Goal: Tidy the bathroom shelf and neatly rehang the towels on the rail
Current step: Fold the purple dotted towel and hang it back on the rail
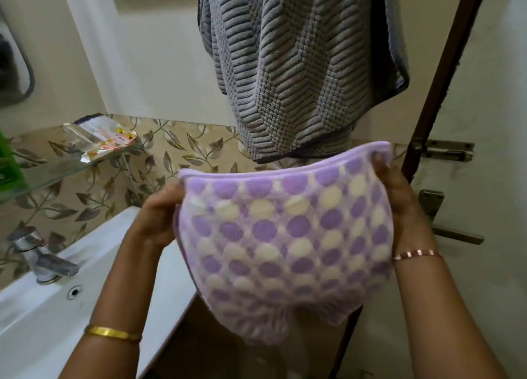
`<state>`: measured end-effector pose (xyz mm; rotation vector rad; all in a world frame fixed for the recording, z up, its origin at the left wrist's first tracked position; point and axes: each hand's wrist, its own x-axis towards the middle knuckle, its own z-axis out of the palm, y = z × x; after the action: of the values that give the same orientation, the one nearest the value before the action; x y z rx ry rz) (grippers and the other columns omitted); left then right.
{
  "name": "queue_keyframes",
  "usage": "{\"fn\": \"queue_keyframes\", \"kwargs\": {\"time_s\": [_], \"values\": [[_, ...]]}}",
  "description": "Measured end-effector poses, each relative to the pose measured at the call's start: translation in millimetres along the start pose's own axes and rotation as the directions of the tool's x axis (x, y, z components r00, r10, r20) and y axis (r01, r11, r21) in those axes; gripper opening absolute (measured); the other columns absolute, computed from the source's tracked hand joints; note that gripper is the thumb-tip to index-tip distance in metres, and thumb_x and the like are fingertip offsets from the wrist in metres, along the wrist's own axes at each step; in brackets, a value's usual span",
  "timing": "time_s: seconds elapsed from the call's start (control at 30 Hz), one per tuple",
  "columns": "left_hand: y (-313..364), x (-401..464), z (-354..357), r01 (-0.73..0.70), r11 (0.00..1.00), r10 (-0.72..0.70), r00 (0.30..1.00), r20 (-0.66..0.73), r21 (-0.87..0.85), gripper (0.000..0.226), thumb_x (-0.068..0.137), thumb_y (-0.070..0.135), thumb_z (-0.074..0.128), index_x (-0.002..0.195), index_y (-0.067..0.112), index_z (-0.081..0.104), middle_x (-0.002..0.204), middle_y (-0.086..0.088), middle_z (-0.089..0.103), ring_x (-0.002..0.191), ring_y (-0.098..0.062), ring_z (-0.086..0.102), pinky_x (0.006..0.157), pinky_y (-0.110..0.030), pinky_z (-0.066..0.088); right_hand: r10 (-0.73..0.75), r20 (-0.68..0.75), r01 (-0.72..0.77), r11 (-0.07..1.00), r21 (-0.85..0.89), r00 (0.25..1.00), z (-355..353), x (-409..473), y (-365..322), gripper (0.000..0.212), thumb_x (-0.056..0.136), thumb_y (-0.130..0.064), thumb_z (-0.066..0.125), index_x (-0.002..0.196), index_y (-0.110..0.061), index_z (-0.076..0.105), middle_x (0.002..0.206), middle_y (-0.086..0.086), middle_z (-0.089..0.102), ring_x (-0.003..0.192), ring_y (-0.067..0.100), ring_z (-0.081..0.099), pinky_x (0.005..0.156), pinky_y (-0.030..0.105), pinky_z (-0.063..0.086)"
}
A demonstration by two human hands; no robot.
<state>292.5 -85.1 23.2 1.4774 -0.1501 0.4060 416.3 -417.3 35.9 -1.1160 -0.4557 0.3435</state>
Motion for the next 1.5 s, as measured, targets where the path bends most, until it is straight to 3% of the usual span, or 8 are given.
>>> {"fn": "queue_keyframes", "kwargs": {"time_s": [0.13, 0.3, 0.4, 0.47, 0.6, 0.9, 1.2, 1.5], "values": [[-10.7, 23.7, 14.9, 0.207, 0.911, -0.034, 0.899, -0.436, 0.356, 0.011, 0.084, 0.004, 0.057, 0.087, 0.0, 0.067, 0.064, -0.004, 0.062, 0.067, -0.023, 0.054, 0.052, -0.021, 0.044, -0.361, -0.425, 0.142, 0.874, -0.465, 0.83, 15.8, 22.2, 1.6, 0.025, 0.077, -0.021, 0.073, 0.09, -0.001, 0.066, 0.083, 0.006, 0.066, 0.078, 0.018, 0.06, 0.074, 0.035, 0.048], [3.4, -2.0, 13.7, 0.178, 0.912, -0.013, 0.912, 0.41, -0.368, 0.03, 0.084, -0.002, 0.04, 0.105, -0.004, 0.063, 0.1, -0.024, 0.069, 0.096, -0.034, 0.065, 0.087, -0.038, 0.052, -0.099, 0.012, 0.099, 0.991, -0.095, 0.995, -4.4, -2.0, -3.7, 0.05, 0.047, -0.046, 0.086, 0.084, -0.017, 0.069, 0.075, 0.001, 0.075, 0.068, 0.015, 0.07, 0.06, 0.03, 0.058], [-0.2, 13.3, 19.6, 0.21, 0.977, -0.211, 0.977, -0.024, -0.031, 0.014, 0.073, 0.008, 0.061, 0.066, 0.009, 0.073, 0.064, -0.006, 0.071, 0.058, -0.017, 0.067, 0.055, -0.02, 0.052, -0.116, -0.106, 0.1, 0.985, -0.142, 0.988, -1.5, 5.7, -1.6, 0.036, 0.056, -0.039, 0.083, 0.084, -0.019, 0.071, 0.08, -0.001, 0.075, 0.072, 0.013, 0.07, 0.064, 0.031, 0.058], [-4.4, 25.1, 23.7, 0.206, 0.902, -0.031, 0.907, -0.419, 0.38, 0.022, 0.081, 0.005, 0.059, 0.062, 0.011, 0.067, 0.06, -0.005, 0.058, 0.052, -0.015, 0.049, 0.047, -0.022, 0.037, -0.218, -0.351, 0.077, 0.924, -0.374, 0.911, 7.6, 20.1, 4.3, 0.029, 0.069, -0.02, 0.078, 0.094, -0.009, 0.069, 0.093, 0.008, 0.072, 0.076, 0.017, 0.067, 0.072, 0.031, 0.058], [-9.7, 23.0, 33.4, 0.048, 0.943, 0.141, 0.838, -0.527, 0.329, 0.005, 0.081, 0.01, 0.063, 0.079, 0.008, 0.067, 0.075, -0.013, 0.06, 0.071, -0.018, 0.049, 0.059, -0.031, 0.04, -0.358, -0.583, 0.028, 0.867, -0.497, 0.73, 21.1, 25.3, 22.0, 0.029, 0.072, -0.02, 0.076, 0.089, 0.001, 0.065, 0.087, 0.015, 0.067, 0.073, 0.02, 0.061, 0.072, 0.03, 0.053], [3.1, -4.0, 115.1, -0.139, 0.899, 0.263, 0.93, -0.257, 0.416, 0.025, 0.078, 0.014, 0.067, 0.087, 0.037, 0.065, 0.082, 0.011, 0.07, 0.075, -0.004, 0.065, 0.072, -0.033, 0.055, -0.408, -0.134, 0.243, 0.743, -0.624, 0.903, 120.6, 2.5, 28.4, 0.019, 0.07, -0.013, 0.077, 0.073, -0.011, 0.058, 0.066, 0.003, 0.063, 0.06, 0.012, 0.057, 0.058, 0.033, 0.05], [7.9, -2.1, 110.3, -0.135, 0.834, 0.233, 0.965, -0.12, 0.535, 0.068, 0.059, 0.028, 0.083, 0.118, 0.011, 0.054, 0.108, 0.002, 0.065, 0.097, -0.008, 0.061, 0.083, -0.022, 0.05, -0.319, 0.03, 0.294, 0.829, -0.477, 0.947, 130.5, 11.2, 9.8, 0.015, 0.082, 0.001, 0.062, 0.081, -0.014, 0.058, 0.081, 0.01, 0.065, 0.072, 0.014, 0.062, 0.072, 0.032, 0.054], [-0.1, 5.4, 67.5, -0.059, 0.997, 0.073, 0.959, -0.274, 0.059, 0.03, 0.077, -0.01, 0.058, 0.098, 0.01, 0.063, 0.079, 0.004, 0.073, 0.074, -0.011, 0.068, 0.065, -0.025, 0.058, -0.501, -0.007, 0.422, 0.736, -0.529, 0.866, 97.6, 13.5, 32.1, 0.026, 0.074, -0.004, 0.072, 0.097, -0.011, 0.063, 0.09, 0.003, 0.066, 0.078, 0.007, 0.062, 0.073, 0.015, 0.051]]}}
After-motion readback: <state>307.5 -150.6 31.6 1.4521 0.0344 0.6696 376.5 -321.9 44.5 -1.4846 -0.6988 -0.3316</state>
